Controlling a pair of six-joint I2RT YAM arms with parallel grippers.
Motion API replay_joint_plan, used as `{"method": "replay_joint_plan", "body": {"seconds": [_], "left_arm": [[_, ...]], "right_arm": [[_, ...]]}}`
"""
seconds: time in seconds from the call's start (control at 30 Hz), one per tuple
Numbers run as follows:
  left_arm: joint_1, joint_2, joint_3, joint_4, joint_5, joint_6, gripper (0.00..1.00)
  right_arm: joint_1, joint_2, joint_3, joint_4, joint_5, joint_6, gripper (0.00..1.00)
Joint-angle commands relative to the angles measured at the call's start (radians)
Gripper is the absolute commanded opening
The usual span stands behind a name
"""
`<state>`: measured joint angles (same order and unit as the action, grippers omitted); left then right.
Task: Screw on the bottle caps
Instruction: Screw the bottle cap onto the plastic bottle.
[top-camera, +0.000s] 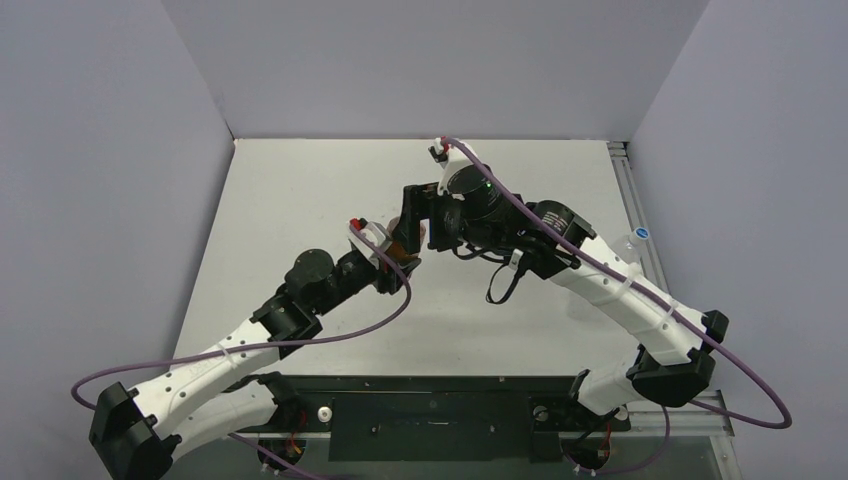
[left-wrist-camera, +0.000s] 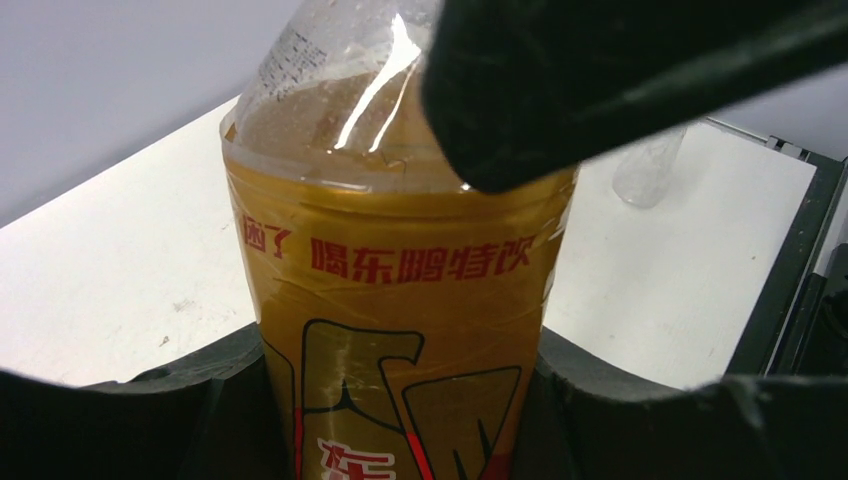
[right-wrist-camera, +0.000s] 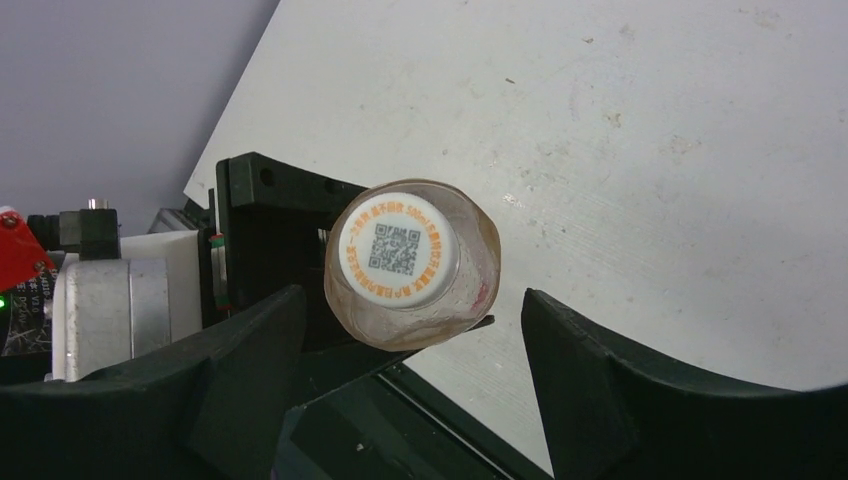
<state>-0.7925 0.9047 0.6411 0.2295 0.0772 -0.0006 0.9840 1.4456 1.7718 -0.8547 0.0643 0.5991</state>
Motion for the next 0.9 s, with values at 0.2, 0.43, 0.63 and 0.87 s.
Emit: {"method": "replay_joint_plan", "body": {"seconds": [0.2,0.43,0.63,0.87], "left_arm": [[0.006,0.006,0.019,0.067,0.079,-0.056,0.00],[0.060,-0.008,0.091,-0.090,0.456,-0.066,0.00],[0.094,-0.038,0.126,-0.212,0.761,-0.092,0.00],[0.109,-0.071,0.108,-0.224,0.946,-0.166,0.00]], "right_arm": [[-0.012,-0.106,0.012,-0.004,0.014,-0.055,0.78],[-0.040,-0.182,-0.022,0.034,-0.185,-0.234,0.78],[-0.047,-0.277,-0.122,0.120,-0.430,-0.401,0.69],[-0.046,-0.234,-0.076,0.048,-0.586,-0.493,0.53]]}}
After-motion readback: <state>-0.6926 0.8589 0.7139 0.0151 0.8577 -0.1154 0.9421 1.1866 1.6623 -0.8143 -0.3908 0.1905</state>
